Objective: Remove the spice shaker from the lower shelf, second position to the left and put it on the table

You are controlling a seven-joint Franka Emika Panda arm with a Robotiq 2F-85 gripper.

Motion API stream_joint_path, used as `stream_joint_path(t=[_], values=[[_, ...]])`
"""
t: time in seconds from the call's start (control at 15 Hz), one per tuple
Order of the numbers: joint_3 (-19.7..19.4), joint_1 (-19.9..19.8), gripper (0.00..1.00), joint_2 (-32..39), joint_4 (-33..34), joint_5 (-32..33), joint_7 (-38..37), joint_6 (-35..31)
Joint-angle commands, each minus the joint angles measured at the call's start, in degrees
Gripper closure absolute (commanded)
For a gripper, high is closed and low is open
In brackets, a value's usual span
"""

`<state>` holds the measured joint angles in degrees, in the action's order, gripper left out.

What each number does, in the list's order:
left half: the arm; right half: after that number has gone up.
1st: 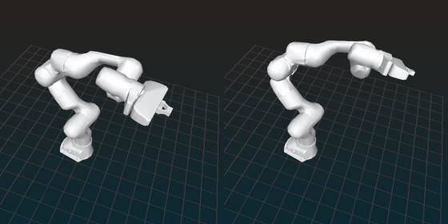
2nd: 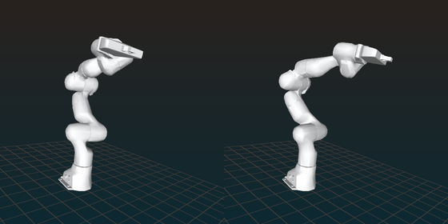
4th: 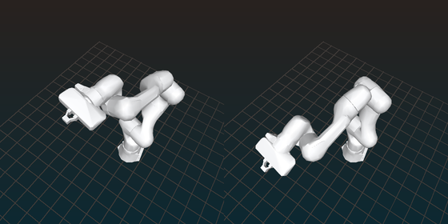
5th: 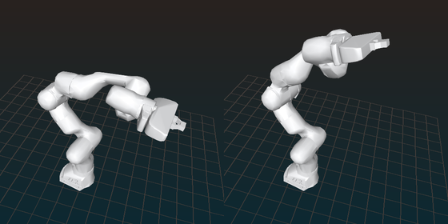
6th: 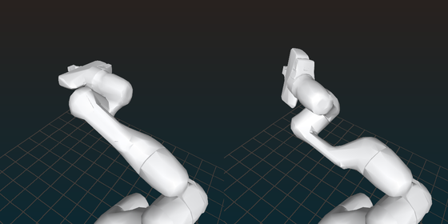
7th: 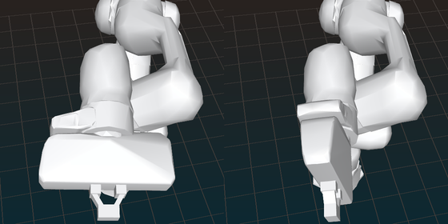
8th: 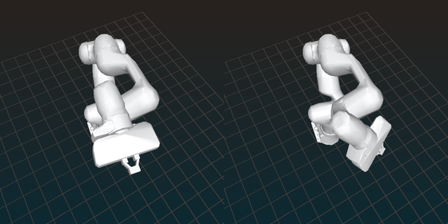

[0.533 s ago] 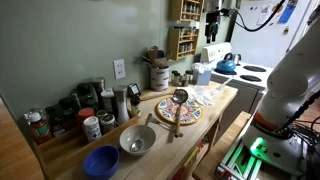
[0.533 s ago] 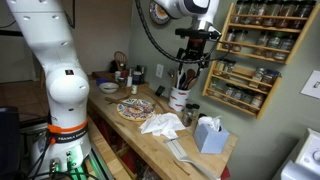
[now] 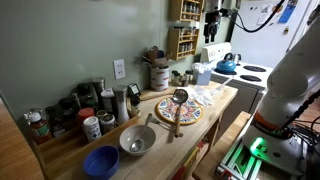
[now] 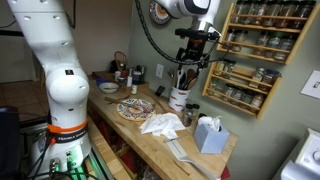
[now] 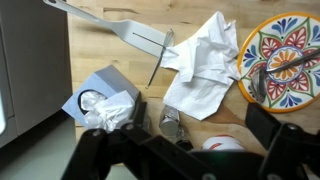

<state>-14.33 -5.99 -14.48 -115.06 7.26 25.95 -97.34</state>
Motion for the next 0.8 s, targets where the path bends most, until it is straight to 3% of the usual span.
stream_joint_path(t=[0.0,0.33,0.73], values=[[-0.9,-0.7,0.00,5.5,4.9,-9.5,-3.5,0.8],[-2.1,-3.6,0.00,11.5,6.7,-22.1,-7.9,-3.5],[-4.2,-9.0,0.00,14.7,5.0,-35.9,-7.9,-10.2]])
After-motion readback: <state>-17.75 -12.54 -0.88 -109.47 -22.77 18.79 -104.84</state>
